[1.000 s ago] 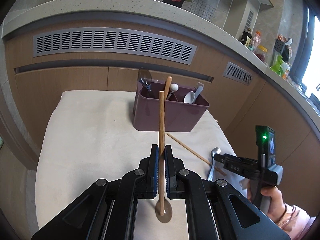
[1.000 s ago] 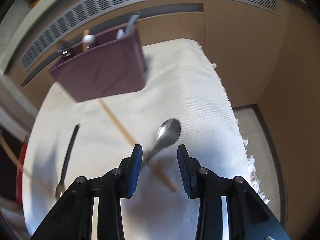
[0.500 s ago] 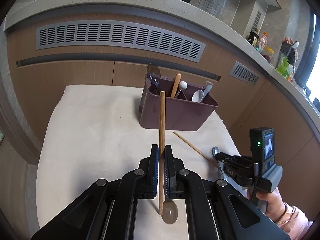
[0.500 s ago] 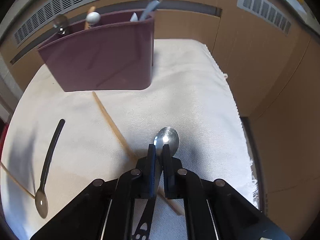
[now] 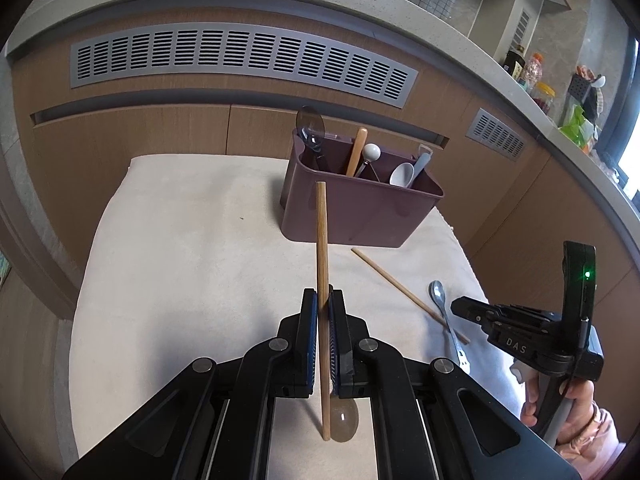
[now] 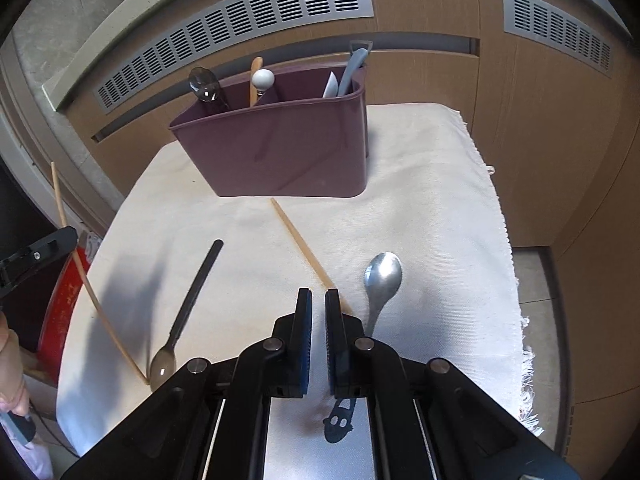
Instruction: Organize utensils
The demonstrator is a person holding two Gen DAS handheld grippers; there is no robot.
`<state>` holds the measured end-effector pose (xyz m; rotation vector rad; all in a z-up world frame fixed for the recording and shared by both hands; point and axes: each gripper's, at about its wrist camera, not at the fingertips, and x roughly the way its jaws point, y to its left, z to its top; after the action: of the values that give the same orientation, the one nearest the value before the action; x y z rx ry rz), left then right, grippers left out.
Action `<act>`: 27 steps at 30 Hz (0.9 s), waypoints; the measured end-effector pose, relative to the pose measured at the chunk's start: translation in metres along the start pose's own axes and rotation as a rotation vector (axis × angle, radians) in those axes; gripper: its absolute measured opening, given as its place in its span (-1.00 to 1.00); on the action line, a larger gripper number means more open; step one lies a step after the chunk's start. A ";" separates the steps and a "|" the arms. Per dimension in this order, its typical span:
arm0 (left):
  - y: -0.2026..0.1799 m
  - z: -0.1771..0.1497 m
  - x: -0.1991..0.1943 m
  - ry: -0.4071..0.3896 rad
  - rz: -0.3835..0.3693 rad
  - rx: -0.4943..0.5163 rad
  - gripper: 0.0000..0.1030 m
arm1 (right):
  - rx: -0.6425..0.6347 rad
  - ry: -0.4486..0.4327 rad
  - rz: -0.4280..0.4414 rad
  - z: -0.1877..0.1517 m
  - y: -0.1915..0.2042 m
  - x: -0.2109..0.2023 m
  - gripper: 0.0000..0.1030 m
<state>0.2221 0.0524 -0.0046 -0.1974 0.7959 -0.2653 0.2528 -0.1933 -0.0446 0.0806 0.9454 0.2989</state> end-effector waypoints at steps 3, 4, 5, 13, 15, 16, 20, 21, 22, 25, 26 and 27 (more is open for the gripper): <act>0.000 0.001 0.000 -0.001 -0.005 0.001 -0.89 | -0.004 -0.008 0.016 0.000 -0.003 0.000 -0.90; 0.001 0.001 0.000 -0.004 -0.005 0.000 -0.89 | -0.002 -0.009 0.027 0.000 -0.004 -0.002 -0.90; 0.000 0.001 -0.002 -0.007 -0.008 -0.003 -0.89 | 0.001 -0.015 0.039 0.000 -0.005 -0.004 -0.90; -0.009 0.001 -0.016 -0.050 -0.016 0.025 -0.89 | -0.118 -0.090 0.012 0.002 0.012 -0.042 -0.91; -0.009 -0.001 -0.018 -0.050 -0.020 0.024 -0.89 | -0.128 -0.086 -0.067 0.000 0.004 -0.038 -0.86; -0.009 -0.001 -0.019 -0.050 -0.021 0.026 -0.89 | -0.117 -0.061 -0.089 -0.001 -0.004 -0.032 -0.79; -0.010 -0.002 -0.016 -0.054 -0.017 0.040 -0.89 | -0.022 0.009 -0.110 -0.007 -0.032 0.000 -0.36; -0.010 -0.001 -0.015 -0.050 -0.021 0.039 -0.89 | -0.008 0.015 -0.118 -0.007 -0.034 0.007 -0.36; -0.010 -0.002 -0.014 -0.045 -0.025 0.037 -0.89 | 0.005 0.020 -0.125 -0.006 -0.035 0.015 -0.37; -0.008 -0.001 -0.012 -0.037 -0.022 0.038 -0.89 | 0.029 0.030 -0.146 0.001 -0.035 0.037 -0.36; -0.007 -0.001 -0.012 -0.036 -0.021 0.036 -0.89 | 0.024 0.027 -0.152 0.004 -0.032 0.043 -0.34; -0.006 -0.001 -0.012 -0.035 -0.020 0.034 -0.89 | 0.017 0.022 -0.154 0.007 -0.028 0.047 -0.28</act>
<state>0.2124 0.0503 0.0042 -0.1774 0.7544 -0.2932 0.2901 -0.2061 -0.0836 0.0195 0.9707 0.1501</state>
